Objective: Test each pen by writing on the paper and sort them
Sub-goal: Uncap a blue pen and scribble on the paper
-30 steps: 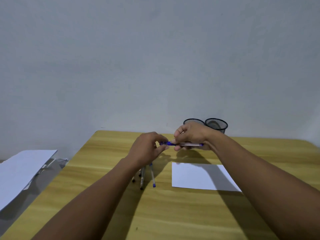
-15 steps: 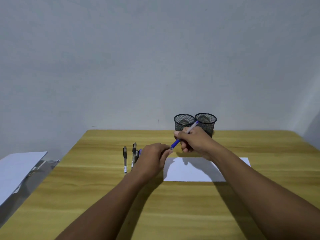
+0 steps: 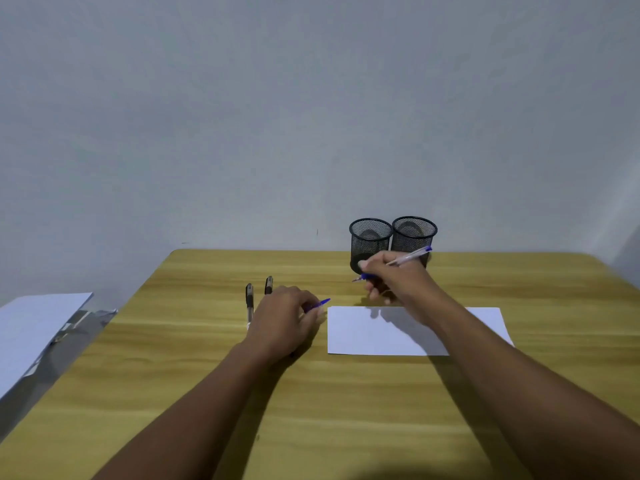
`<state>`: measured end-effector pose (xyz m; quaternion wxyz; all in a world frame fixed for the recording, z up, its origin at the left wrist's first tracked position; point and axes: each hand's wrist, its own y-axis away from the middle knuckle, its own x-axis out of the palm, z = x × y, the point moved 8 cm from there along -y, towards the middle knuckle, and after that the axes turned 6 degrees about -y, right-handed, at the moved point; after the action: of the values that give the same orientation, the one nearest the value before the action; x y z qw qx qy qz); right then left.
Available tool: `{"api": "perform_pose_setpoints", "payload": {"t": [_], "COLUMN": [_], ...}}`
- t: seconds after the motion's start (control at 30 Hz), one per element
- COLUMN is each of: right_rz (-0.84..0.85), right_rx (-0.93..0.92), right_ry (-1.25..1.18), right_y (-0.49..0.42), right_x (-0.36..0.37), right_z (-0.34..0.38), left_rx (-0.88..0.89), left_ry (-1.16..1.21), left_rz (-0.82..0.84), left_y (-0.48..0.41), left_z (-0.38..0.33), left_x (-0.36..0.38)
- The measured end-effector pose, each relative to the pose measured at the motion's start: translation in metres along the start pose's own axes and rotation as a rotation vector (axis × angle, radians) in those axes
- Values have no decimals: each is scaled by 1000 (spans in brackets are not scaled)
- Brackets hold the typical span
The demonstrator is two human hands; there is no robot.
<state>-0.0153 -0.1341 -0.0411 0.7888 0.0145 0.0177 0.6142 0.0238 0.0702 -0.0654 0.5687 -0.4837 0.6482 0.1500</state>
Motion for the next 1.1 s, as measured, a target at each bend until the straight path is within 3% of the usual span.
{"api": "perform_pose_setpoints", "payload": {"t": [0.23,0.47,0.63,0.77,0.93,1.1], "right_rz": [-14,-71,-59,-59,-64,-40], "right_rx": [83,95,97,88,59,0], "right_ry": [-191,-122,-105,-92,-44,-63], "right_y": [0,-6,-7,-9,-11,-20], "right_x": [17,10,11,10,9,19], "right_z": [-49,-74,-79,-79,-77,-63], "left_rx": [-68,-126,-99,-46,67,42], "left_ry": [-59,-59,-65,69,-10,57], "left_rz": [-25,157,128,70,198,171], "left_y": [-25,-53,-50,-38,-18,-16], "left_z": [5,4,6,4,1,5], "left_x": [1,39,49,34,35,38]}}
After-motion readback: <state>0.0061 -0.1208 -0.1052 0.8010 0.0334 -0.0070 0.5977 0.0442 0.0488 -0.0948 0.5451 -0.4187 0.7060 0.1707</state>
